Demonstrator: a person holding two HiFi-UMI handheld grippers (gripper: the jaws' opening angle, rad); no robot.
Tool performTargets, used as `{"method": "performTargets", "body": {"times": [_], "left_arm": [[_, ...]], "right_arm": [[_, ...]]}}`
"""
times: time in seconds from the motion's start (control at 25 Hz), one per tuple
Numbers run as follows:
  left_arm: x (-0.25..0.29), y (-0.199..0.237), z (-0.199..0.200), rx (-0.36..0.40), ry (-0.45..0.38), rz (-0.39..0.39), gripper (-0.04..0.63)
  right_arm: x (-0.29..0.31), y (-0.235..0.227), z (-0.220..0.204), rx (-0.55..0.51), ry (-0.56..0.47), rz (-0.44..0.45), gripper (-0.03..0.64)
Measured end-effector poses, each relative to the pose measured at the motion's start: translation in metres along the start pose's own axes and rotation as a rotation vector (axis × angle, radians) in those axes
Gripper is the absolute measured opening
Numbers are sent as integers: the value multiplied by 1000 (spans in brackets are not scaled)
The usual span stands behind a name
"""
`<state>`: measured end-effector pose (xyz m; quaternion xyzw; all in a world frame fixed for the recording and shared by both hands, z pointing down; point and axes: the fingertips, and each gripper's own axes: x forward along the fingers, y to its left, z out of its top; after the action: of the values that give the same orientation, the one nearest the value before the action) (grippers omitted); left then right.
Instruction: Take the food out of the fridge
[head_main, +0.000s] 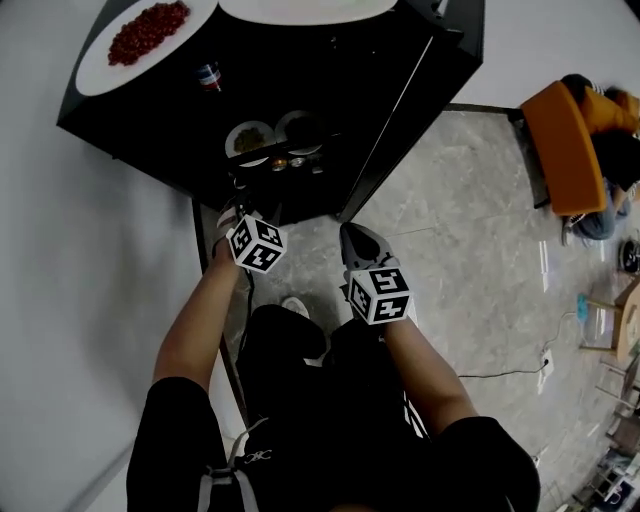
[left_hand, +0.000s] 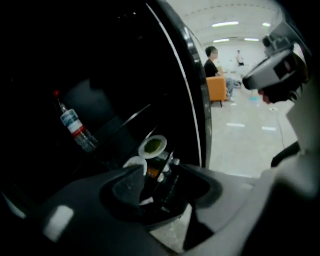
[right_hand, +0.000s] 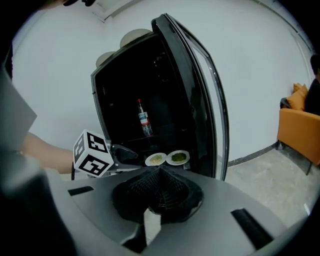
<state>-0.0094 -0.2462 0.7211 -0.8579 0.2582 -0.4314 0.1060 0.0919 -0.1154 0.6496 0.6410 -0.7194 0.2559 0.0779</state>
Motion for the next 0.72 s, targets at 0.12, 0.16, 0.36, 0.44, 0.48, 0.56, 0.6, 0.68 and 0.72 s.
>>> {"method": "performTargets", "body": {"times": [0.12,0.16,0.36,0.44,0.48,0.56,0.6,0.68,0.72], "left_arm": [[40,3,-20,65,4,77,236],[51,5,-26,93,8,111,238],[105,-2,-59,252,65,194,264],[124,-1,-68,309,101,218,291],[131,0,-72,317,116,226,305],[143,4,-79,322,147,235,325],[148,6,-83,336,167,240,335],[158,15,-87,375,203,260,348],[162,20,-87,382,216,269,350]], "right_arm": [[34,-16,-43,-18,-37,31,-8],[45,-21,-55,-25,-52,41,-8],[91,-43,-116,-39,-104,68,-8],[102,-47,-132,-50,-122,78,-8],[105,-47,-138,-58,-130,84,-8],[103,-48,-145,-67,-145,90,-8],[102,-49,-147,-68,-155,90,-8],[99,-52,-146,-70,-176,84,-8],[97,-55,-146,-71,-183,78,-8]]}}
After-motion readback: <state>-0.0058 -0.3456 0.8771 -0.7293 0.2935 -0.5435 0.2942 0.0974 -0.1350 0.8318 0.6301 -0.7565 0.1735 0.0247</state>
